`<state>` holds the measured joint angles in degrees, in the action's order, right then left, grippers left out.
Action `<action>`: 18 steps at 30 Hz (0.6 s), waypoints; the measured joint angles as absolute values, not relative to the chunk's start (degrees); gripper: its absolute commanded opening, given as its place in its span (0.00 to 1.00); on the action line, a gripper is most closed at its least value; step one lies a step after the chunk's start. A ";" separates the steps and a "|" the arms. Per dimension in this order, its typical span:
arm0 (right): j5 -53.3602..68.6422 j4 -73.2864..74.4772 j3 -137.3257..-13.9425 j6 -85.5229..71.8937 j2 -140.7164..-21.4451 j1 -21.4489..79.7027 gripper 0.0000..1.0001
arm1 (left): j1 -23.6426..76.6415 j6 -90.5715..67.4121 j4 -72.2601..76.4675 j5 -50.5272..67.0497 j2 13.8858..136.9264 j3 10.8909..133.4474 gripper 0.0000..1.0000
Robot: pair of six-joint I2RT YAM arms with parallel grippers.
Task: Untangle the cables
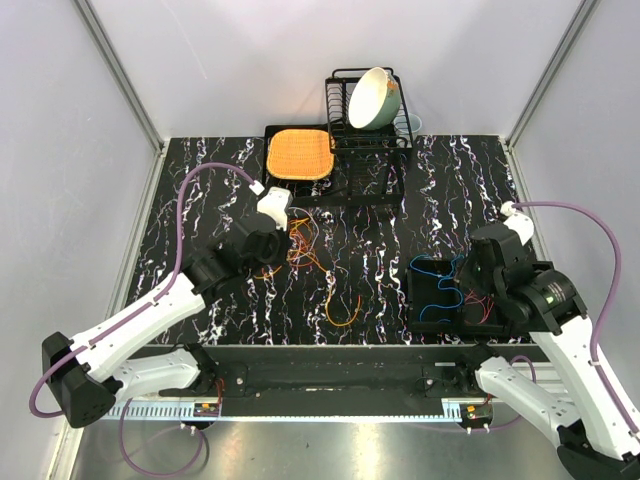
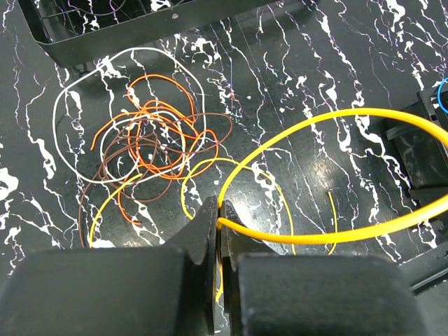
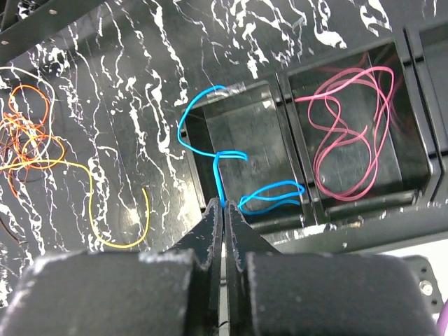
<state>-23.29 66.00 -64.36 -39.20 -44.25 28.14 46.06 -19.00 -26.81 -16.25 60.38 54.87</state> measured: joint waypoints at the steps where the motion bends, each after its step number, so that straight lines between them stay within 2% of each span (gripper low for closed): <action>1: -23.29 66.72 -64.51 -39.94 -44.21 28.14 0.00 | 46.06 -19.00 -26.76 -16.23 60.38 54.87 0.00; 8: -22.81 69.08 -65.12 -42.17 -40.99 28.14 0.00 | 46.06 -19.03 -26.35 -16.19 60.38 54.70 0.00; 18: -22.96 68.86 -73.30 -40.60 -38.52 28.14 0.00 | 46.06 -19.05 -26.04 -16.16 60.38 54.70 0.00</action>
